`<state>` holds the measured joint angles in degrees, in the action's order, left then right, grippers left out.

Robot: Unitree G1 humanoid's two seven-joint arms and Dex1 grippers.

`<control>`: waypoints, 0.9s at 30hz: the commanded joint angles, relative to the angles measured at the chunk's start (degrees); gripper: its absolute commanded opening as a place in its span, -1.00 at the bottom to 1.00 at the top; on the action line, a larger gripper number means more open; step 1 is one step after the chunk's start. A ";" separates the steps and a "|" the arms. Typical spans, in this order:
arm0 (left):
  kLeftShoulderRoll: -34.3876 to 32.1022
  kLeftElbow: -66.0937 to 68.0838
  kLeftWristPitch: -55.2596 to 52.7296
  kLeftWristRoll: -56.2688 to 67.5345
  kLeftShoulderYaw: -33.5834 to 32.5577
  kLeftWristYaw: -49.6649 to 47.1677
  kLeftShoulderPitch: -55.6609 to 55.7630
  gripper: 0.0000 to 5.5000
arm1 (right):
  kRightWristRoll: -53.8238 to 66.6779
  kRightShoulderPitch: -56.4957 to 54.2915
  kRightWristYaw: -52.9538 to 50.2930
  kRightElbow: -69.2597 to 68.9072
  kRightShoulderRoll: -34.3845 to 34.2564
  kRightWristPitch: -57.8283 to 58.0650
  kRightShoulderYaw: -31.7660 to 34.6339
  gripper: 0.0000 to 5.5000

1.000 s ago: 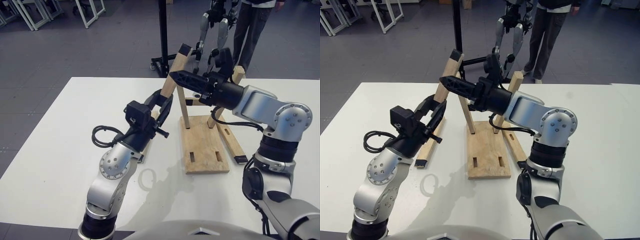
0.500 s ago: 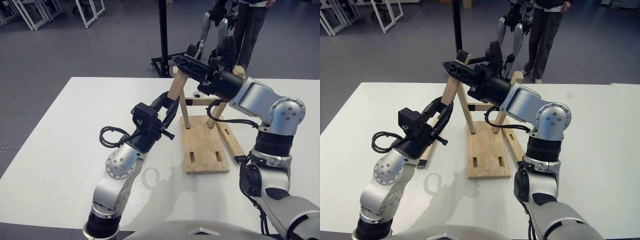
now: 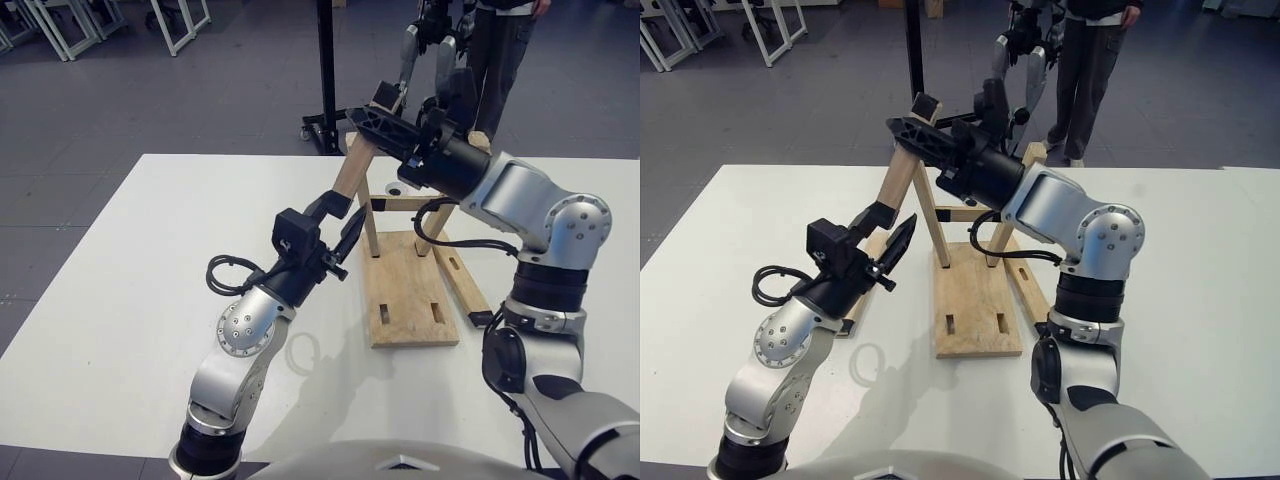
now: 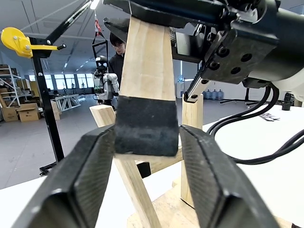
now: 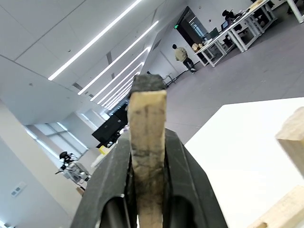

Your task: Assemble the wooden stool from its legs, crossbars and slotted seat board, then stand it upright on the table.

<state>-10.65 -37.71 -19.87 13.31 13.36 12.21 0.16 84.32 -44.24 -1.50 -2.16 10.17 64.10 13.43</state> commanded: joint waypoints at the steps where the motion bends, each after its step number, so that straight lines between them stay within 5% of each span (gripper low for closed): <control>1: -0.46 0.50 -1.39 0.32 -0.17 1.01 -0.30 0.17 | -2.72 0.44 1.81 -0.88 1.21 -1.04 -1.18 -0.85; 9: -3.54 2.69 -4.37 -2.59 0.28 1.54 -3.53 0.69 | -8.54 3.99 4.84 -9.33 9.78 -3.49 1.34 -0.85; 13: -2.93 3.86 -5.31 -4.05 -1.26 -0.65 -5.01 0.69 | -10.29 13.65 5.99 -19.83 19.36 -1.53 4.37 -0.85; 17: -2.29 6.22 -4.97 -6.21 -3.19 -2.89 -4.49 0.69 | -26.90 26.05 7.27 -22.37 26.39 -8.65 2.88 -0.85; 21: -2.05 7.02 -4.89 -7.08 -3.16 -2.55 -3.92 0.69 | -45.82 32.06 7.67 -14.96 23.41 -23.75 -3.15 -0.85; 27: -1.77 7.59 -5.09 -7.72 -2.86 -2.18 -3.44 0.69 | -54.68 32.15 9.32 -8.74 17.17 -32.13 -6.19 -0.85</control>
<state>-12.75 -30.39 -24.39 6.29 10.37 9.92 -3.88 31.19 -11.41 6.93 -12.35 28.32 33.35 7.89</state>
